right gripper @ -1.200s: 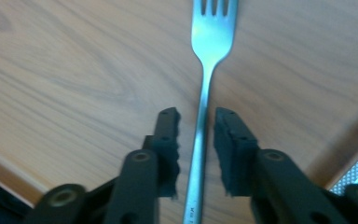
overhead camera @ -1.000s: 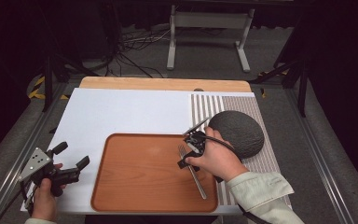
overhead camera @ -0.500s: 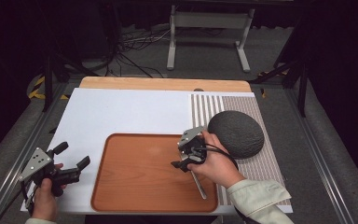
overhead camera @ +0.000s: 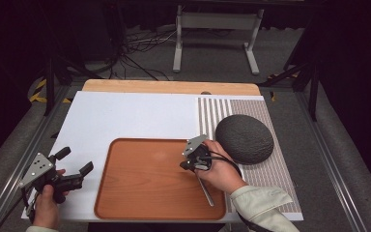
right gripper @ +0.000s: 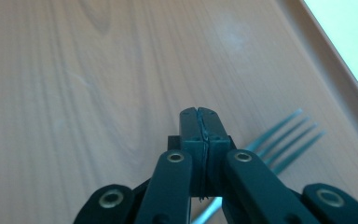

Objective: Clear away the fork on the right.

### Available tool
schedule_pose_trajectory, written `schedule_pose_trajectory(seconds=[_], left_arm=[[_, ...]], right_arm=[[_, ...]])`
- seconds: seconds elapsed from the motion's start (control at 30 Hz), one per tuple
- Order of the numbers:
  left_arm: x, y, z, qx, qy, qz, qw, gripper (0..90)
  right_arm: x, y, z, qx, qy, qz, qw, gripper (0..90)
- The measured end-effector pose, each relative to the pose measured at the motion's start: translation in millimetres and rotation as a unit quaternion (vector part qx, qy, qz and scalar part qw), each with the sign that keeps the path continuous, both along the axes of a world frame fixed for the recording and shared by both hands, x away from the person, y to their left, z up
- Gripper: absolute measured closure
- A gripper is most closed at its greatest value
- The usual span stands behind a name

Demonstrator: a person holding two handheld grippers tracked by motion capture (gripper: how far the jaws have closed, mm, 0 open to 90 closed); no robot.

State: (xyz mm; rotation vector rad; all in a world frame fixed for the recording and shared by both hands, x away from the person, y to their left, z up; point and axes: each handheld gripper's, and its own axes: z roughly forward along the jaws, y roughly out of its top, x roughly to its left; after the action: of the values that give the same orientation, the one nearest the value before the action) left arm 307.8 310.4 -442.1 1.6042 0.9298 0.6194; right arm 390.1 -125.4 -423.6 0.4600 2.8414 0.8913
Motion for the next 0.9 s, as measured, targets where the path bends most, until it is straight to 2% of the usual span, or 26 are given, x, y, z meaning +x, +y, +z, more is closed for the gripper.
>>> schedule_pose_trajectory(seconds=[0.1,0.43,0.9], left_arm=[[0.0,0.1,0.1,0.000,0.000,0.000,1.0000,0.8],[0.1,0.1,0.0,0.000,0.000,0.000,1.0000,0.8],[0.0,0.2,0.3,0.001,-0.001,0.000,1.0000,0.8]], right_arm=[[2.8,-2.3,-3.9,-0.009,0.006,-0.009,0.9999,90.0],[6.1,-6.0,-11.1,-0.029,0.016,-0.013,0.9994,90.0],[11.3,-14.8,-8.8,-0.046,0.010,-0.030,0.9984,90.0]])
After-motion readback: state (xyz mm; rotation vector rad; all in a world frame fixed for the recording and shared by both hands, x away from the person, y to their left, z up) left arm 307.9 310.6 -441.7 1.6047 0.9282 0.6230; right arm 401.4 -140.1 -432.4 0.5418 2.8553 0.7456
